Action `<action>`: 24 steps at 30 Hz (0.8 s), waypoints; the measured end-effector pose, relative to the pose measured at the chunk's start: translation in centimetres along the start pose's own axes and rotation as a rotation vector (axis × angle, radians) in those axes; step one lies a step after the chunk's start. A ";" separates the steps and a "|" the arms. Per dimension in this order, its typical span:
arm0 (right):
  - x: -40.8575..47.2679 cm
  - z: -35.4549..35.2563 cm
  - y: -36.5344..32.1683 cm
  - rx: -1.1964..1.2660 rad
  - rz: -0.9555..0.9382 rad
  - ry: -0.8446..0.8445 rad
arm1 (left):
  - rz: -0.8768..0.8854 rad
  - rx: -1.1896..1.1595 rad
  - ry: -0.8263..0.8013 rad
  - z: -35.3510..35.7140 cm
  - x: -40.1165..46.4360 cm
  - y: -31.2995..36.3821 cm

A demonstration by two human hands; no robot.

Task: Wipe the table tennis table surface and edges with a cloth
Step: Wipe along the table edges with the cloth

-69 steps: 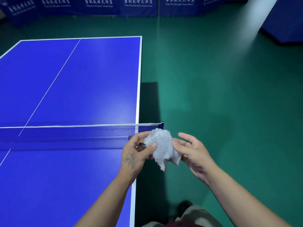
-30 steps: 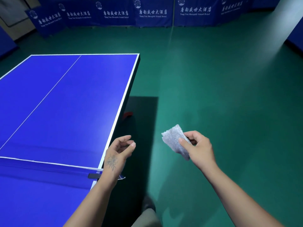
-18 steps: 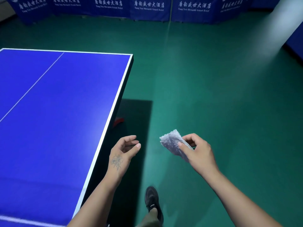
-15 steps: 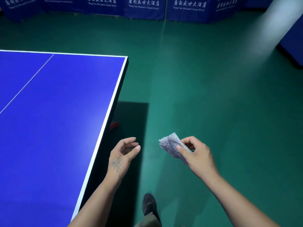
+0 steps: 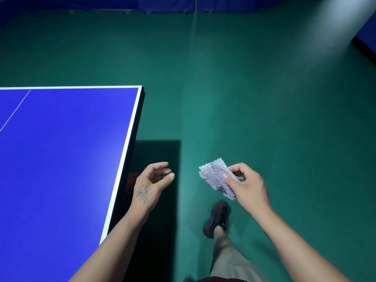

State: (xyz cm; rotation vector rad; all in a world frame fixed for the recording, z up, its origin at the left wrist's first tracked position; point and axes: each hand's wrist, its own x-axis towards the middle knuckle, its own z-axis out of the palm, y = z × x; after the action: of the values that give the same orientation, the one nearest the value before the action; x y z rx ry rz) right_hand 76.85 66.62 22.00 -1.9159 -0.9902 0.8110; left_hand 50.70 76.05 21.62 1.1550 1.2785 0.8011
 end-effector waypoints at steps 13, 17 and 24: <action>34.9 1.5 -9.2 -0.043 -0.097 -0.193 | 0.010 -0.058 0.182 5.8 27.8 10.9; 43.9 4.0 -12.3 -0.053 -0.120 -0.247 | -0.021 -0.101 0.240 5.8 35.9 12.4; 59.8 11.2 -18.0 -0.095 -0.107 -0.226 | -0.038 -0.117 0.301 2.2 54.3 13.8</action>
State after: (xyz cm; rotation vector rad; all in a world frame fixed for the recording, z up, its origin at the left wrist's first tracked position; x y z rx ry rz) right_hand 90.73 128.54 22.36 -1.8610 -1.2765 0.9477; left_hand 63.82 130.44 18.35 0.9376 1.4740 1.0361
